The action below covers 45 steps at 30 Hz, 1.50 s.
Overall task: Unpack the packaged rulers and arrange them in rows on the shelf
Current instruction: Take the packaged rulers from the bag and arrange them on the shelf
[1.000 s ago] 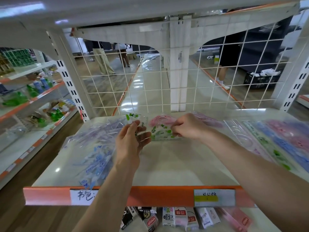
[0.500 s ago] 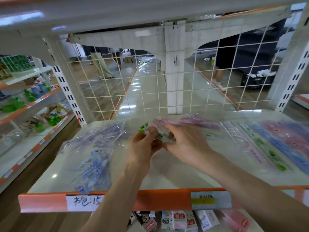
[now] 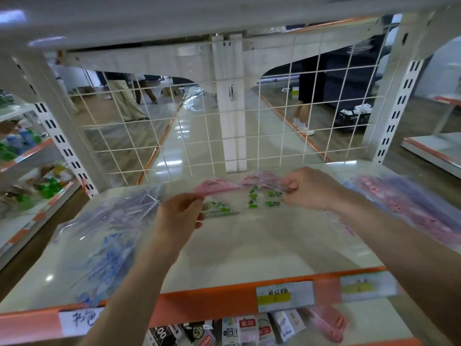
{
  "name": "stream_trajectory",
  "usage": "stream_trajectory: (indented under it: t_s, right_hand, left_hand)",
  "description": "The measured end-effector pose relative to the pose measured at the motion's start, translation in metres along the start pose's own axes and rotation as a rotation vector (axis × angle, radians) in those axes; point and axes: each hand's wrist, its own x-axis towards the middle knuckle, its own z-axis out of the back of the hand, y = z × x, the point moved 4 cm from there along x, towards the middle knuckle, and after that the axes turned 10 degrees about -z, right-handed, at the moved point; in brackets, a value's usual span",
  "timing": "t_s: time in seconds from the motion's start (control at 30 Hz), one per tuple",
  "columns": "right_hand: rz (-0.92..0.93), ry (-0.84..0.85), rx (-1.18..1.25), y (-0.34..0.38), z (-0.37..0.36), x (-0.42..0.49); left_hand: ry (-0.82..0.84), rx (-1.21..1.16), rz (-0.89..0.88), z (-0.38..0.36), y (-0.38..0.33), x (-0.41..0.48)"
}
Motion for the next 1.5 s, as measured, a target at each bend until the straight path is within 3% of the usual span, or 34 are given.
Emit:
stream_trajectory:
  t_s: [0.2,0.4,0.83,1.0,1.1,1.2,1.27,1.4,1.5]
  right_hand:
    - [-0.007,0.04,-0.213,0.006,-0.009,0.004]
    - [0.108,0.047,-0.236,0.026,-0.026,-0.001]
    - [0.169,-0.008,-0.34,0.022,-0.029,0.01]
    - [0.31,-0.047,-0.082,0.064,-0.018,-0.006]
    - [0.447,0.038,0.117,0.113,-0.032,-0.022]
    - [0.565,0.135,0.118,0.159,-0.07,-0.039]
    - [0.596,0.163,0.073,0.18,-0.093,-0.055]
    - [0.786,0.05,0.028,0.221,-0.112,-0.078]
    - [0.866,0.125,-0.018,0.243,-0.126,-0.079]
  left_hand:
    - [0.136,0.554,-0.216,0.002,0.005,0.015]
    - [0.358,0.954,-0.237,-0.012,0.017,0.026]
    - [0.357,0.991,-0.329,-0.02,0.001,0.025]
    - [0.216,0.792,-0.241,0.045,-0.007,0.012]
    - [0.087,0.754,-0.137,0.111,0.0,0.011]
    - [0.028,0.798,0.019,0.173,0.013,0.003]
    - [0.083,0.91,0.147,0.199,0.024,-0.003]
    - [0.232,0.956,0.278,0.215,0.029,-0.023]
    - [0.349,0.959,0.318,0.2,0.022,-0.041]
